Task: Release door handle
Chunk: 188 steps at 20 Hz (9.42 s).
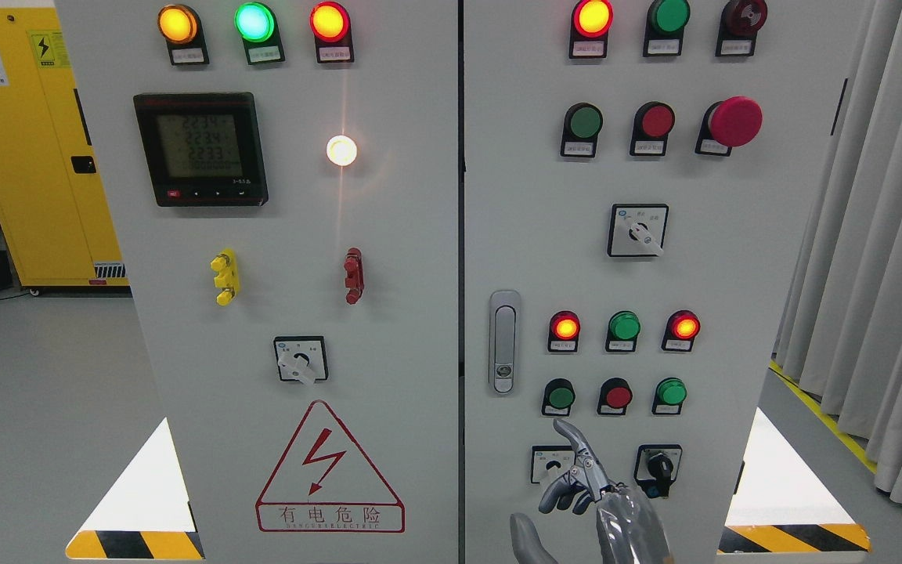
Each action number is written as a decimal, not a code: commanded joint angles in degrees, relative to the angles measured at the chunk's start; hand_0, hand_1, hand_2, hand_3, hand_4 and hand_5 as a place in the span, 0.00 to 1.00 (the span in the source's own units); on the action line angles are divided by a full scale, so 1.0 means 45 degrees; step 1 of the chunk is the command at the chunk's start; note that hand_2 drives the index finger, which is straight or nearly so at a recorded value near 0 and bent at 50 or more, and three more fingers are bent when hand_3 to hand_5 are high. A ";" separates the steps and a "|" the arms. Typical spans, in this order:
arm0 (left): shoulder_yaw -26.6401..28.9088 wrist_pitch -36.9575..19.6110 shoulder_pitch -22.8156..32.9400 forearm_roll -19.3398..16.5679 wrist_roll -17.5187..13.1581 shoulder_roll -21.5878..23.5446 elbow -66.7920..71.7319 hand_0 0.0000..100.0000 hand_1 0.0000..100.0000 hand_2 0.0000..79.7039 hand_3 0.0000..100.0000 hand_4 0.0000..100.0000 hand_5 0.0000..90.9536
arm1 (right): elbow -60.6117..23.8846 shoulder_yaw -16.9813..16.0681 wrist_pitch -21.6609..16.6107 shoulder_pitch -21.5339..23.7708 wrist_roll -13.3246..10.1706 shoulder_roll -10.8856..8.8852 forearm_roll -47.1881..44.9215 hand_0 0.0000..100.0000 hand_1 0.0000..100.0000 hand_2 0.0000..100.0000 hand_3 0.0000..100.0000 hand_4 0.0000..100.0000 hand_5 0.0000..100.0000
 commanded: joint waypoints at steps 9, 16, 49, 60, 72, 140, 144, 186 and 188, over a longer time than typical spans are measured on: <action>0.0001 -0.0010 0.0000 0.0000 0.0005 0.0000 0.0000 0.12 0.56 0.00 0.00 0.00 0.00 | 0.1232 0.0167 0.0117 -0.1171 0.0551 0.1239 0.5808 0.39 0.41 0.00 1.00 1.00 1.00; 0.0001 -0.0010 0.0000 0.0000 0.0005 0.0000 0.0000 0.12 0.56 0.00 0.00 0.00 0.00 | 0.1760 0.0265 0.0272 -0.1581 0.0570 0.1963 0.7002 0.40 0.41 0.00 1.00 1.00 1.00; -0.0018 -0.0010 0.0000 0.0000 0.0005 0.0000 0.0000 0.12 0.56 0.00 0.00 0.00 0.00 | 0.2503 0.0226 0.1523 -0.2227 0.1195 0.2002 0.7119 0.44 0.39 0.03 1.00 1.00 1.00; 0.0001 -0.0010 0.0000 0.0000 0.0005 0.0000 0.0000 0.12 0.56 0.00 0.00 0.00 0.00 | 0.2581 0.0167 0.1543 -0.2266 0.1273 0.2002 0.7119 0.46 0.38 0.04 1.00 1.00 1.00; 0.0001 -0.0010 0.0000 0.0000 0.0005 0.0000 0.0000 0.12 0.56 0.00 0.00 0.00 0.00 | 0.2874 0.0148 0.1562 -0.2480 0.1254 0.2061 0.7119 0.46 0.38 0.04 1.00 1.00 1.00; 0.0001 -0.0010 0.0000 0.0000 0.0005 0.0000 0.0000 0.12 0.56 0.00 0.00 0.00 0.00 | 0.3031 0.0089 0.1738 -0.2266 0.1840 0.2041 0.7041 0.48 0.41 0.08 1.00 1.00 1.00; 0.0001 -0.0010 0.0000 0.0000 0.0005 0.0000 0.0000 0.12 0.56 0.00 0.00 0.00 0.00 | 0.3031 0.0089 0.1738 -0.2188 0.1840 0.2041 0.7041 0.48 0.41 0.08 1.00 1.00 1.00; 0.0001 -0.0010 0.0000 0.0000 0.0005 0.0000 0.0000 0.12 0.56 0.00 0.00 0.00 0.00 | 0.1410 -0.0438 0.1523 -0.2304 0.1429 0.2041 0.6866 0.35 0.20 0.86 1.00 0.99 1.00; 0.0001 -0.0010 0.0000 0.0000 0.0005 0.0000 0.0000 0.12 0.56 0.00 0.00 0.00 0.00 | 0.1507 -0.0419 0.1504 -0.2402 0.1449 0.2080 0.6866 0.35 0.13 0.87 1.00 0.99 1.00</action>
